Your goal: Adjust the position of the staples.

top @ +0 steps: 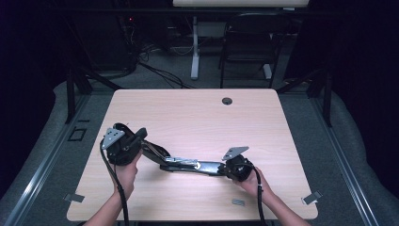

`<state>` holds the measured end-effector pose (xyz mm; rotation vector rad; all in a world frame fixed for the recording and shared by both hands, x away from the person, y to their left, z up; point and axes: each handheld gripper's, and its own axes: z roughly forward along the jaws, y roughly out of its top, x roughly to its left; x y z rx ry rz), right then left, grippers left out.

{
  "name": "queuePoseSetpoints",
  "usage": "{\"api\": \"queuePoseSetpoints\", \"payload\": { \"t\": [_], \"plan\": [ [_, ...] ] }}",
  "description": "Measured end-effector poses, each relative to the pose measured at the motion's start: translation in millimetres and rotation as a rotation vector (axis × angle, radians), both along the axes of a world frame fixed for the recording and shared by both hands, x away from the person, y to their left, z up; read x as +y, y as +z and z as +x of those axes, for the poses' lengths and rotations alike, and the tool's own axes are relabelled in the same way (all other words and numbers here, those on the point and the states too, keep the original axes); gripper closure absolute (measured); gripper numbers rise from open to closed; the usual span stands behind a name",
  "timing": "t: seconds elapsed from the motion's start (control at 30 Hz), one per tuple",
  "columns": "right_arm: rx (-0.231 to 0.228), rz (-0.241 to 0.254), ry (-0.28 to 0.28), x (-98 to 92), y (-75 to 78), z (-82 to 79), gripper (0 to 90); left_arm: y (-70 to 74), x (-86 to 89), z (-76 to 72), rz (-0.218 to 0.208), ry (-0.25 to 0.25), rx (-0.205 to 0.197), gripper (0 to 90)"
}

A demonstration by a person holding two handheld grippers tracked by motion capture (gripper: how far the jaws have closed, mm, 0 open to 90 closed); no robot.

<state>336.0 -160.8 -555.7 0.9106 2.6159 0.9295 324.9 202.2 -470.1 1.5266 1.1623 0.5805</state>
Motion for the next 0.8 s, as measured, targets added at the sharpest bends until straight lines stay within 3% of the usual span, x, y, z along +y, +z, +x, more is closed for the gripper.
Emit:
{"api": "queuePoseSetpoints", "payload": {
  "t": [0.17,0.27,0.33,0.43,0.53,0.6,0.63,0.7,0.8],
  "plan": [
    [-0.012,-0.057,0.010,2.7,3.2,1.3,84.7,2.6,-9.2,0.8,0.046,-0.102,0.006,77.3],
    [0.039,-0.061,0.065,0.8,5.9,3.8,70.5,2.5,-16.4,3.3,0.026,-0.199,0.086,66.4],
    [0.071,-0.073,0.099,-1.1,5.6,4.3,65.4,1.3,-20.6,1.2,0.058,-0.262,0.127,56.8],
    [0.088,-0.080,0.103,-5.0,5.9,5.7,57.2,1.4,-22.5,-2.9,0.108,-0.318,0.139,43.2],
    [0.081,-0.085,0.088,-7.4,10.7,7.3,45.1,0.7,-23.5,-5.1,0.123,-0.385,0.163,34.9],
    [0.070,-0.094,0.088,-7.3,14.7,7.3,31.0,-1.5,-26.1,-7.7,0.155,-0.408,0.184,29.9],
    [0.067,-0.127,0.091,-6.1,17.1,6.3,26.2,-2.8,-27.8,-8.4,0.169,-0.433,0.204,27.2],
    [0.068,-0.157,0.108,-6.8,20.1,5.1,20.8,-5.1,-31.1,-11.2,0.226,-0.467,0.233,20.9],
    [0.061,-0.145,0.103,-12.5,25.4,3.4,17.0,-7.8,-36.0,-17.6,0.317,-0.500,0.239,15.3]
  ]
}}
